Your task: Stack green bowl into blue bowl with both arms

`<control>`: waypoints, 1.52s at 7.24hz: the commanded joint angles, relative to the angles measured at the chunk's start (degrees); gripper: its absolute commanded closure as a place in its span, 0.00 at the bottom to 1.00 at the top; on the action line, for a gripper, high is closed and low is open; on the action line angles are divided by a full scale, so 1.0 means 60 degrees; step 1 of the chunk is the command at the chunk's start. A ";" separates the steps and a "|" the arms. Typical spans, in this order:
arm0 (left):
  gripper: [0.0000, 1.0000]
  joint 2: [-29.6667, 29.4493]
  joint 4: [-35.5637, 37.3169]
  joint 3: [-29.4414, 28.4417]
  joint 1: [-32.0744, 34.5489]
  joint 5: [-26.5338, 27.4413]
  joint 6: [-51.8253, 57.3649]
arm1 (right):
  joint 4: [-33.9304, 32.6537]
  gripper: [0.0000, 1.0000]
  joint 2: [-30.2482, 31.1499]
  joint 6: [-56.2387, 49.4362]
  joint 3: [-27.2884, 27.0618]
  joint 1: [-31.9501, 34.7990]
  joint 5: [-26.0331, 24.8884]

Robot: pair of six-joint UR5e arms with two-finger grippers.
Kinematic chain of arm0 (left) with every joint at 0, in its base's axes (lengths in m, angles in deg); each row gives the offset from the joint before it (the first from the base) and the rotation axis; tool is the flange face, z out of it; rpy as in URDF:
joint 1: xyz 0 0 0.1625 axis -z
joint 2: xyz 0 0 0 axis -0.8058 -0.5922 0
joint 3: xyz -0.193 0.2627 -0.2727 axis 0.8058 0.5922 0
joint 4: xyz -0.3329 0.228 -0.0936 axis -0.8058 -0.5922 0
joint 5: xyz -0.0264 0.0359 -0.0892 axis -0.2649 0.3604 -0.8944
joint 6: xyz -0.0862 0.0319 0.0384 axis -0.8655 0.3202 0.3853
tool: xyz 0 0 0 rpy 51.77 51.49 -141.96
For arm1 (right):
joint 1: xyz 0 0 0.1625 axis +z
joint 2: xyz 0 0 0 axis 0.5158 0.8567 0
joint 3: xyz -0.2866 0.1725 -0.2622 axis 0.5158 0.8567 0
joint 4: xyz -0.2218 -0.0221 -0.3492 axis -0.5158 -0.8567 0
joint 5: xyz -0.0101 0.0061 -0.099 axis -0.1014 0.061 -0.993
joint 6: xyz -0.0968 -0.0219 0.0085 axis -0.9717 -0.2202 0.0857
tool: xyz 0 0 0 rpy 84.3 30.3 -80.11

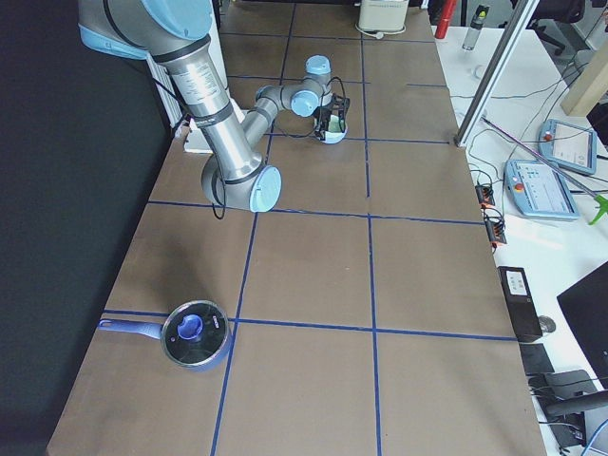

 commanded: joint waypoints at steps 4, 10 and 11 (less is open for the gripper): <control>0.00 0.0002 0.0014 -0.0204 -0.0029 -0.0147 0.0088 | -0.1131 0.00 0.0591 -0.4097 -0.0140 0.3034 0.2825; 0.00 -0.0451 0.0584 -0.0249 -0.0981 -0.0161 -0.0029 | -0.1796 0.00 0.5887 -1.6053 -0.0360 0.8694 0.4768; 0.00 -0.0452 0.0585 -0.0235 -0.0967 -0.0205 0.0029 | -0.1796 0.00 0.6709 -1.7070 -0.0403 0.9600 0.4768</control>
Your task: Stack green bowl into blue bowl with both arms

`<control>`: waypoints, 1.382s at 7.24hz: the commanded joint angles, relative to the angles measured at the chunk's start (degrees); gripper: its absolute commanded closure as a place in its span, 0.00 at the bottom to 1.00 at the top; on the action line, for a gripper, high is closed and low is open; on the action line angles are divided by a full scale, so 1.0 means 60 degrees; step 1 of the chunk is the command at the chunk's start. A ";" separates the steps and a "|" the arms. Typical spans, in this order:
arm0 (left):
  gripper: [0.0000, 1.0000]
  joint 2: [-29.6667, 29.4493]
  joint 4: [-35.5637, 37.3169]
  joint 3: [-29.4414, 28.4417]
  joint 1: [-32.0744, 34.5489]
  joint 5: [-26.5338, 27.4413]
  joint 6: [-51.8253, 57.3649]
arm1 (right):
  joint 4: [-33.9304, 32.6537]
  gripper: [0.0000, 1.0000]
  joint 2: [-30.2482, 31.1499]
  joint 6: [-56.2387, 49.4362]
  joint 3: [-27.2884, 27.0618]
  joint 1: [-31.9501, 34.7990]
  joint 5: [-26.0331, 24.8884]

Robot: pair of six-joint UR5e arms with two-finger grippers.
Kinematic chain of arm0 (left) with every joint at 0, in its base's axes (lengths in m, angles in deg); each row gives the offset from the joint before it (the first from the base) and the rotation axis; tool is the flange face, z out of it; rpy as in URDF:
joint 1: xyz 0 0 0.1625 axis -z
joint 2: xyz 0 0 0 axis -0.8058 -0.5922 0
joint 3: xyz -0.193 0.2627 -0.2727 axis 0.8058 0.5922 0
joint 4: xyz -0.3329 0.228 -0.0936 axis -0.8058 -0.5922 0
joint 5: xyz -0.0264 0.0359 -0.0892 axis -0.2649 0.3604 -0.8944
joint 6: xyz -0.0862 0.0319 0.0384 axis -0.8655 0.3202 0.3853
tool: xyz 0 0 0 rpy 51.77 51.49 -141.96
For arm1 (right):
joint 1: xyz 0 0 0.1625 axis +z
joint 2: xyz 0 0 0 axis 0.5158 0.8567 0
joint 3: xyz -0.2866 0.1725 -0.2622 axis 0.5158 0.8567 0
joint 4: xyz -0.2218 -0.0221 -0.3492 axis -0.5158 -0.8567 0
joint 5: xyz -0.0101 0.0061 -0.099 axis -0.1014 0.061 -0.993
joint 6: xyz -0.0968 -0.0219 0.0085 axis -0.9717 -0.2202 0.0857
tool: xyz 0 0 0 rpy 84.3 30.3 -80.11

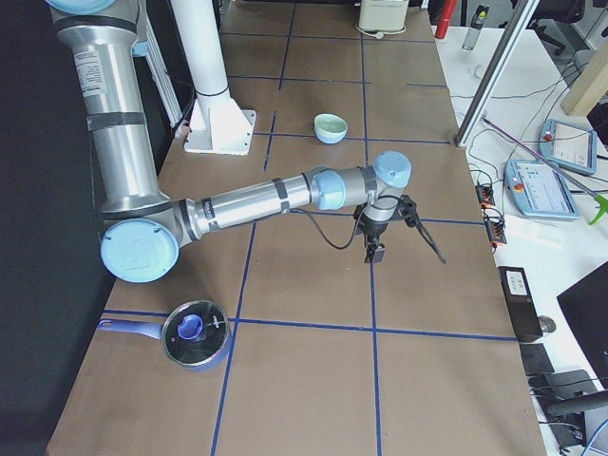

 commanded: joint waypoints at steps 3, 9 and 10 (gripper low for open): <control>0.00 0.0025 -0.0050 -0.0362 -0.0070 -0.0034 0.0080 | 0.0918 0.00 0.2447 -0.0725 -0.0157 0.1211 -0.0020; 0.00 0.0084 -0.0021 -0.0160 -0.0055 -0.0004 0.0080 | 0.1138 0.00 0.2389 -0.0558 -0.0187 0.1211 -0.0019; 0.00 0.0084 -0.0036 -0.0160 -0.0070 -0.0004 0.0080 | 0.1138 0.00 0.2389 -0.0543 -0.0187 0.1211 -0.0019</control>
